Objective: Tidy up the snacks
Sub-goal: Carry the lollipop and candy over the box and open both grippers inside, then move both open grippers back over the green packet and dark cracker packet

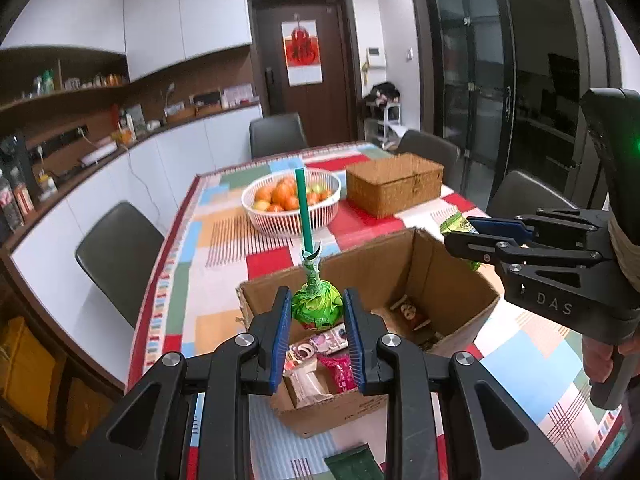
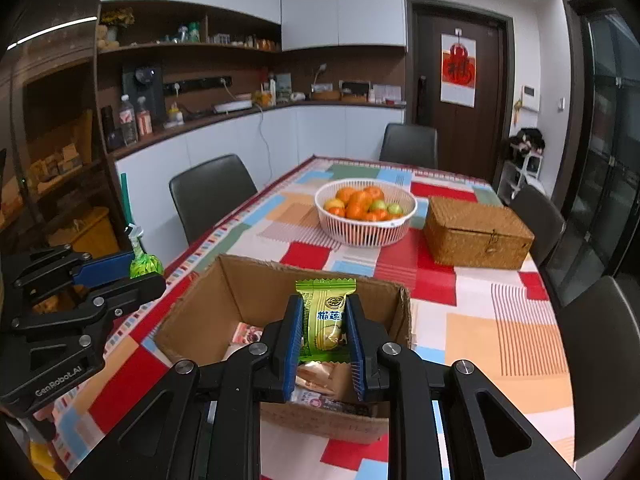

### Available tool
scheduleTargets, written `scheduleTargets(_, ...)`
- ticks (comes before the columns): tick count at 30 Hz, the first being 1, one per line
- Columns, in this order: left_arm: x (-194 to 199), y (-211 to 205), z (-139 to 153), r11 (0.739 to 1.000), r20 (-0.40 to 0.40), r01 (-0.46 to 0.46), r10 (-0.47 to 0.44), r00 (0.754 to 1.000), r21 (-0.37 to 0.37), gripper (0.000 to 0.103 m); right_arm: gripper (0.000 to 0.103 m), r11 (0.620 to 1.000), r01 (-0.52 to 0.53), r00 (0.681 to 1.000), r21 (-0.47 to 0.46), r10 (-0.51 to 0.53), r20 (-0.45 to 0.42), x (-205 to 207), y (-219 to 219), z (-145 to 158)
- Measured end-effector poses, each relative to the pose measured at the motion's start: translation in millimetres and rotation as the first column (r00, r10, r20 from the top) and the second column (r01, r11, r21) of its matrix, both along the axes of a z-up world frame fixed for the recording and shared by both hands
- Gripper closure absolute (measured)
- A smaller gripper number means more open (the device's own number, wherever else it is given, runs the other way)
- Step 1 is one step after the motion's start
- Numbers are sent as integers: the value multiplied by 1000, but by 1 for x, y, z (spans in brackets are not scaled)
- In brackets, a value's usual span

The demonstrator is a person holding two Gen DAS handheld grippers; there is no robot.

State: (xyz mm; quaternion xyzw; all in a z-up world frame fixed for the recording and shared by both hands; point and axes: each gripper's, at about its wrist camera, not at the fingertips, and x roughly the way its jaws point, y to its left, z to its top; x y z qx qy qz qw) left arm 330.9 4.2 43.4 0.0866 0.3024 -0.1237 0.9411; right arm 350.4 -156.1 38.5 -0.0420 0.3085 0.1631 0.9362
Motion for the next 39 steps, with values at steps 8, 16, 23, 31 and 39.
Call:
scheduleTargets(8, 43, 2, -29, 999, -141, -29, 25, 990, -32, 75, 81, 1000, 13, 993, 14, -11, -116, 32, 2, -28)
scheduleTargets(16, 14, 2, -18, 998, -42, -66, 66, 997, -7, 56, 60, 1000, 24, 992, -12, -26, -126, 30, 2, -34)
scheduleTargets(23, -36, -3, -7, 996, 21, -91, 91, 996, -7, 46, 50, 1000, 0, 999, -14, -1, -44, -22, -2, -19)
scheduleTargets(31, -87, -14, -17, 996, 12, -94, 94, 996, 7, 38, 44, 1000, -15, 1000, -22, 15, -11, -77, -10, -19)
scheduleTargets(39, -121, -25, -46, 997, -59, -67, 69, 996, 34, 36, 44, 998, -35, 995, -46, 31, -94, -113, -19, -48)
